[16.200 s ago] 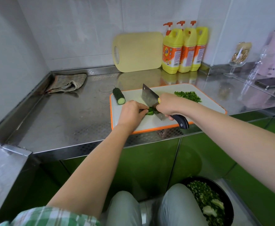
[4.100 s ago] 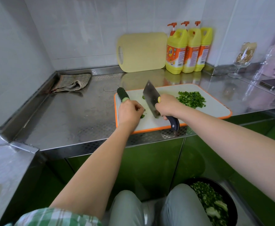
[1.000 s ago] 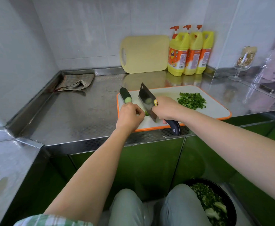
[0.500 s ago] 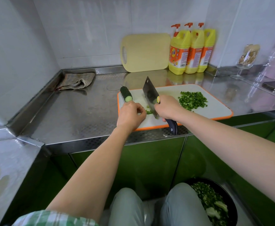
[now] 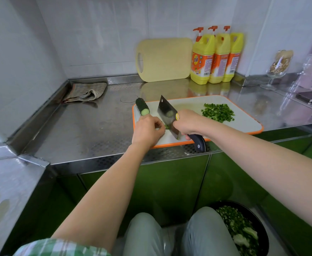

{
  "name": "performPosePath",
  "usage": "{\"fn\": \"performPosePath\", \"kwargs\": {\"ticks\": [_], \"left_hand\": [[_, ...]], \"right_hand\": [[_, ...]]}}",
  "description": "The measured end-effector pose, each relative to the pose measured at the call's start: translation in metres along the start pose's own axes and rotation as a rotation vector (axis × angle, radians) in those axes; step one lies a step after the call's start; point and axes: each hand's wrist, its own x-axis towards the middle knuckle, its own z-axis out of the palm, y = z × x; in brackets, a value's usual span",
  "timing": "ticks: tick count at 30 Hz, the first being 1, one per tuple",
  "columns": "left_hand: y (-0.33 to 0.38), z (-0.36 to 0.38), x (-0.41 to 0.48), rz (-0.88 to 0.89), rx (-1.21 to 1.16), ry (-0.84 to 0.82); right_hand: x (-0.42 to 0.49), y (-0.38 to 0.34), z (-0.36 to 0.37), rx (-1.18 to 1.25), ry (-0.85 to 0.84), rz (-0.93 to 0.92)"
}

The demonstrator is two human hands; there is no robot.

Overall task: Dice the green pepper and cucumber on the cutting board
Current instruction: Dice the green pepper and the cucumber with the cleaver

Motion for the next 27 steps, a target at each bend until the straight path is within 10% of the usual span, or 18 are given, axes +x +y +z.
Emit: {"fn": "performPosePath", "kwargs": {"ticks": [27], "left_hand": [[0.005,-0.02,-0.006,-0.209,-0.081,0.18]], "right_hand": [[0.011,0.028,-0.012,0.288,0.058,0.155]]}}
